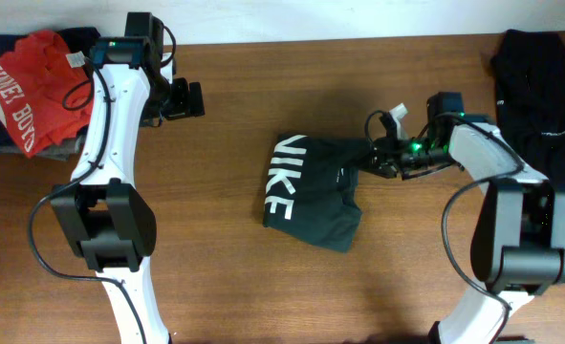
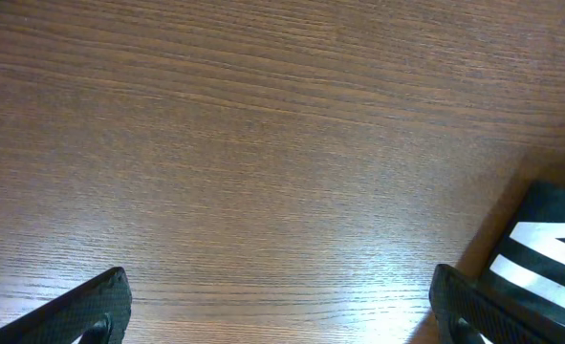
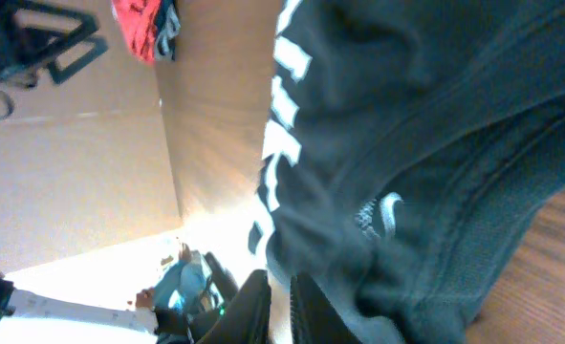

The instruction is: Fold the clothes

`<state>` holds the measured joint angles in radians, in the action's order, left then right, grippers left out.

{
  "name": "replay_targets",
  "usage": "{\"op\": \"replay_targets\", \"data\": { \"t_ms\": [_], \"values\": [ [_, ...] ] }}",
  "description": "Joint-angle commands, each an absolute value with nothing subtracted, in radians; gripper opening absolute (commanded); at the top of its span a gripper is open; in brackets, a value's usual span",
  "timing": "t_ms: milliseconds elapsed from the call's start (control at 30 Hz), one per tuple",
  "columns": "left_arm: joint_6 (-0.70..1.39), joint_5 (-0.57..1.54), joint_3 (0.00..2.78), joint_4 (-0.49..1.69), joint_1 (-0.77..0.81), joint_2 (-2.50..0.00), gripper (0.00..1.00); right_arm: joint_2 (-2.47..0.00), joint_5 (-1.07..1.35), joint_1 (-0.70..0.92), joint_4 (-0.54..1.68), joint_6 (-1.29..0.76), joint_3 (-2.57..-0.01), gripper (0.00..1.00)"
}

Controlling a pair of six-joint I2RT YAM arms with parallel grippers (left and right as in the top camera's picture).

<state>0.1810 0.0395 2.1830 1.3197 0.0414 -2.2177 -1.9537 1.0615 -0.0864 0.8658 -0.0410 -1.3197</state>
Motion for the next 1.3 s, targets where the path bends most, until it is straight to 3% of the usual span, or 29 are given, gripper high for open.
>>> {"op": "replay_targets", "data": {
  "t_ms": [0,100,367,700,833,1200,1233,1267],
  "values": [
    [0.19,0.03,2.177,1.32,0.036,-2.197,0.99,-1.933,1.028,-0.077,0.914,0.02,-1.322,0.15],
    [0.19,0.03,2.177,1.32,0.036,-2.197,0.99,-1.94,0.913,-0.055,0.907,0.019,-1.286,0.15],
    [0.19,0.03,2.177,1.317,0.036,-2.197,0.99,-2.0,0.902,-0.011,0.777,-0.006,-1.182,0.19],
    [0.19,0.03,2.177,1.321,0.036,-2.197,0.99,-2.008,0.465,-0.013,0.829,-0.207,-1.182,0.15],
    [0.19,0.03,2.177,1.32,0.036,-2.197,0.99,-2.008,0.352,-0.013,0.842,-0.293,-1.185,0.06],
    [0.19,0.03,2.177,1.32,0.036,-2.197,0.99,-1.904,0.38,-0.012,1.082,-0.261,-1.404,0.04],
    [0.19,0.03,2.177,1.32,0.036,-2.197,0.99,-1.876,0.438,-0.011,1.102,-0.213,-1.432,0.08],
    [0.19,0.03,2.177,1.32,0.036,-2.197,0.99,-1.858,0.48,-0.009,1.106,-0.184,-1.444,0.3]
  ]
}}
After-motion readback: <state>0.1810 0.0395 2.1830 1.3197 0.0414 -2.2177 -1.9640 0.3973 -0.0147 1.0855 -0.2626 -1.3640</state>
